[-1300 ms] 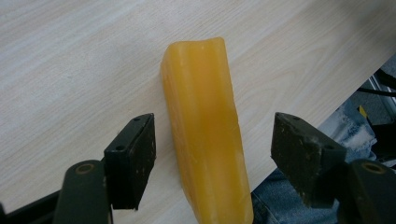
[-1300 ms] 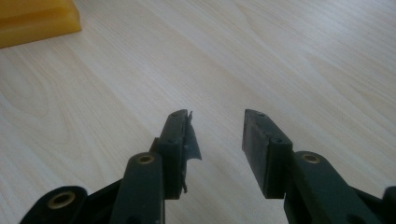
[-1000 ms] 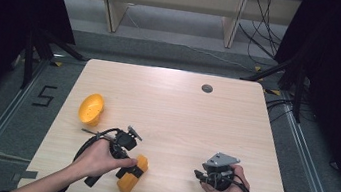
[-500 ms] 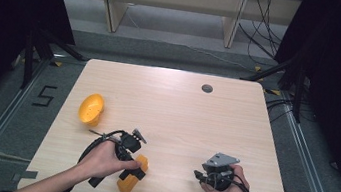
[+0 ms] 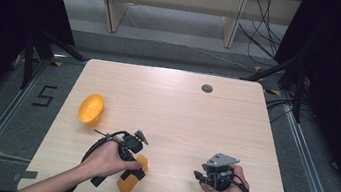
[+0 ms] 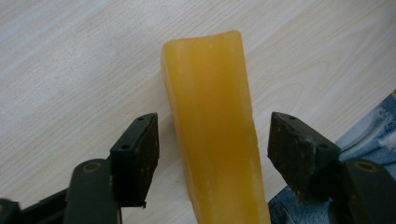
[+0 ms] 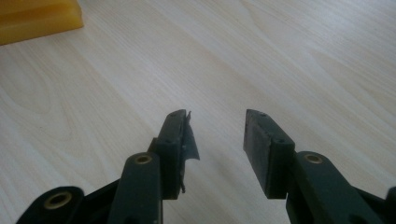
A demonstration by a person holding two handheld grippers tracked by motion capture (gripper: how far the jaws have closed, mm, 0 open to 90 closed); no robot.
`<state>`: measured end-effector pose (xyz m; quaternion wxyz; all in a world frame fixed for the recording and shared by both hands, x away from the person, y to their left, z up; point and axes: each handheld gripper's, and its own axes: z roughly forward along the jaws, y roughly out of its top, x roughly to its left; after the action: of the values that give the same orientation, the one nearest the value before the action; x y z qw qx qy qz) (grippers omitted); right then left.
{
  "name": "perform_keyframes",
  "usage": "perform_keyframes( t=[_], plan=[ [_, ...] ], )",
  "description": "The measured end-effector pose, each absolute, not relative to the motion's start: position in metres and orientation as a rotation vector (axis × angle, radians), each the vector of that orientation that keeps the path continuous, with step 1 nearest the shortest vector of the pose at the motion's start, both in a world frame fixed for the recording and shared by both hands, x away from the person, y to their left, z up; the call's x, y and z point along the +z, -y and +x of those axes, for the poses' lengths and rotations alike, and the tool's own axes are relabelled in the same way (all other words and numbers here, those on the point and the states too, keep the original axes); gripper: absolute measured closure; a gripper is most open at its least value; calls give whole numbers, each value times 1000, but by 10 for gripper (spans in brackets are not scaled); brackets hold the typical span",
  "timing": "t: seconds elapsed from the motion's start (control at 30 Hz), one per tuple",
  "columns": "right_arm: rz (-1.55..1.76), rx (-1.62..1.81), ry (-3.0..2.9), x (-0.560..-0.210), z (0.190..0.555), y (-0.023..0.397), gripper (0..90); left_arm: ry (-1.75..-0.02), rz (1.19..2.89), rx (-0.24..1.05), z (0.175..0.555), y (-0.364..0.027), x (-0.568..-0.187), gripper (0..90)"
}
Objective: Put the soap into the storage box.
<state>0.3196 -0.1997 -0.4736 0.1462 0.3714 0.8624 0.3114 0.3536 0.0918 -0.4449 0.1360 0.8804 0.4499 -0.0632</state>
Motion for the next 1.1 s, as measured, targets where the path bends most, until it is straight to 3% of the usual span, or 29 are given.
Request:
perform_keyframes(
  t=[1.1],
  plan=[
    [1083,893,-2509,-474,319,199,587,-1323,2630,-116,354,-82,-451,545]
  ],
)
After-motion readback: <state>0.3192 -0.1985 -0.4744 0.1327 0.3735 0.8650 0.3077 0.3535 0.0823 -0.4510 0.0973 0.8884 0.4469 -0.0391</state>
